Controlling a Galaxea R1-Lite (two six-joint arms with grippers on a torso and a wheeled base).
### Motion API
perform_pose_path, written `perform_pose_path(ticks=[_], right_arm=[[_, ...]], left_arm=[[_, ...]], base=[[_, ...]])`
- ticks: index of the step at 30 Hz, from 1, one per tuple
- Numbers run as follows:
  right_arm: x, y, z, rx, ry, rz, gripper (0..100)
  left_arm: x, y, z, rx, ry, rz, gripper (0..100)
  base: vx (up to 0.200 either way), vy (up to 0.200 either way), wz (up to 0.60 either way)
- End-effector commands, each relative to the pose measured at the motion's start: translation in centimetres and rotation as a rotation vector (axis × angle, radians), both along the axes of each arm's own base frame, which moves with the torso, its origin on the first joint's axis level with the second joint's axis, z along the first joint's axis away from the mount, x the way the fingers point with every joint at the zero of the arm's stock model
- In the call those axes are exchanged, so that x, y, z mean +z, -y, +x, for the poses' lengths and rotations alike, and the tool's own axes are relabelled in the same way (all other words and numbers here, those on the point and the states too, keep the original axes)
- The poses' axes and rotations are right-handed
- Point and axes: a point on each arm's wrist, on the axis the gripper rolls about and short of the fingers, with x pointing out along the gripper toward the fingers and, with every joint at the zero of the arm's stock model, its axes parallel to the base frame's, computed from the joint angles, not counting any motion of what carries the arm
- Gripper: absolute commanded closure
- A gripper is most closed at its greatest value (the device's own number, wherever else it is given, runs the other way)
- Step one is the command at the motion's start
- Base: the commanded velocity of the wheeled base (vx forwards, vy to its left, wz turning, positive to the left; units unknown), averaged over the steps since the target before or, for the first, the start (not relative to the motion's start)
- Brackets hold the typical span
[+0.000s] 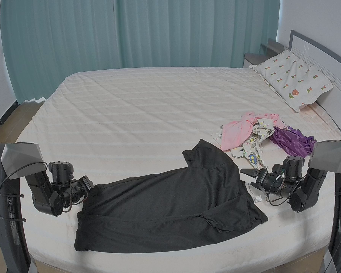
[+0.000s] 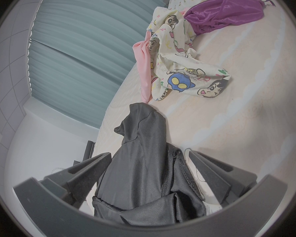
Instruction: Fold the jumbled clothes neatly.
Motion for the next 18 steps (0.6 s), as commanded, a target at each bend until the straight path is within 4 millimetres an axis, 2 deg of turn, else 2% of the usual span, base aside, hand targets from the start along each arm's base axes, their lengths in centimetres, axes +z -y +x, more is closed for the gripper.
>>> perform_pose_path(ticks=[1, 18], right_arm=[[-0.1, 0.0, 0.0, 0.002, -0.001, 0.000, 0], [-0.1, 0.1, 0.2, 0.009, 0.019, -0.026, 0]], left_arm=[[-0.6, -0.9, 0.4, 0.031, -0.004, 0.002, 100], [1.0, -2.6, 2.3, 0.176, 0.095, -0.087, 100]], base=[[0.000, 0.000, 0.00], [0.000, 0.000, 0.00]])
